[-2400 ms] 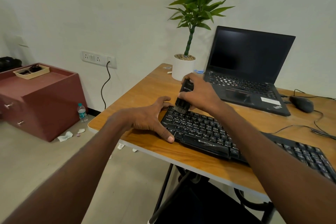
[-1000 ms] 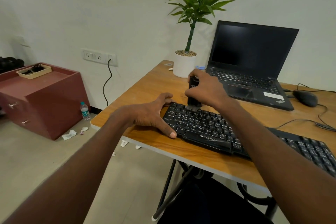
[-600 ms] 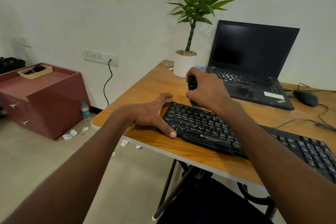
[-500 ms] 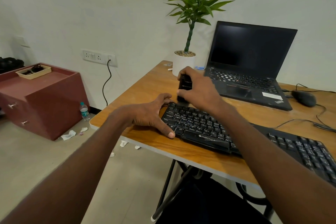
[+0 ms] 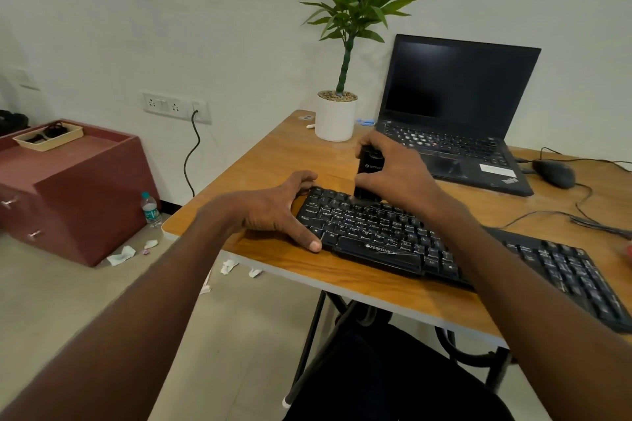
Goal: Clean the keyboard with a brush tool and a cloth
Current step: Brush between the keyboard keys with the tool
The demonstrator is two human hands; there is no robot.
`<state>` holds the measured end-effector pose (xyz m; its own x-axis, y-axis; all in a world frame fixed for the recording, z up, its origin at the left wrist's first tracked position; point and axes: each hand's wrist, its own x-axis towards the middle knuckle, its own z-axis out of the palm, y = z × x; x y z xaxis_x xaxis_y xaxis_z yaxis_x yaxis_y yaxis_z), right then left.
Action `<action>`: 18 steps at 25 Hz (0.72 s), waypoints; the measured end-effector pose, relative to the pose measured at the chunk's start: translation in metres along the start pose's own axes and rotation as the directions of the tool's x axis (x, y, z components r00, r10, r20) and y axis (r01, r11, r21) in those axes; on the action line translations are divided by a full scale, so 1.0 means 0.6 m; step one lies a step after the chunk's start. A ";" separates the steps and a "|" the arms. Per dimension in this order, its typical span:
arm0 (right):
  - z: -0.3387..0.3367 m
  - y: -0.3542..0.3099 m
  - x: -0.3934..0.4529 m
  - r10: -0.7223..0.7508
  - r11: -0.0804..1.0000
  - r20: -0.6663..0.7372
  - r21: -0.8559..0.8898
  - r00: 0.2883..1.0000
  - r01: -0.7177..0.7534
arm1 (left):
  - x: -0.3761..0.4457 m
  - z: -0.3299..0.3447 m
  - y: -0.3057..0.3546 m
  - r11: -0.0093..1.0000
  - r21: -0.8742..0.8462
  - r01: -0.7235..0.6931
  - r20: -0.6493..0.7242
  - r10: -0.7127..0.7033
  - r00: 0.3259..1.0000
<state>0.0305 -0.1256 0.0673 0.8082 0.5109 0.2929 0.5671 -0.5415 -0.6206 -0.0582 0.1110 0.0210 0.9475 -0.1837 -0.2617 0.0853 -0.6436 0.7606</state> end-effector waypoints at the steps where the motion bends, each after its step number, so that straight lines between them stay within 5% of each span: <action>1: -0.005 0.005 -0.005 0.009 0.999 -0.028 -0.046 1.000 -0.010 | 0.000 0.000 0.001 1.000 0.001 0.000 0.000 0.000 1.000; 5: -0.013 0.009 -0.022 -0.058 0.998 -0.032 0.028 0.998 0.059 | -0.003 -0.002 0.011 1.000 -0.005 0.022 0.021 -0.022 1.000; 9: -0.026 0.008 -0.026 -0.030 0.980 -0.035 -0.200 0.999 0.022 | -0.006 -0.002 0.016 0.999 -0.007 0.031 0.024 -0.031 0.999; 12: -0.014 0.004 -0.033 -0.100 0.995 -0.030 -0.026 0.995 0.099 | -0.008 0.002 0.025 0.999 -0.034 0.018 0.004 -0.018 1.000; 14: -0.001 0.007 -0.038 -0.122 0.992 -0.032 0.040 0.992 0.123 | 0.002 0.029 0.041 0.999 0.004 -0.048 -0.170 0.048 0.984; 18: -0.016 0.011 -0.037 -0.109 0.992 -0.017 -0.066 0.994 0.108 | 0.030 0.099 0.039 0.966 0.216 -0.139 -0.591 0.243 0.770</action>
<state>0.0179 -0.1472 0.0636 0.7440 0.5553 0.3716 0.6603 -0.5258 -0.5362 -0.0578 0.0484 -0.0013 0.9319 0.1411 0.3343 -0.1159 -0.7572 0.6428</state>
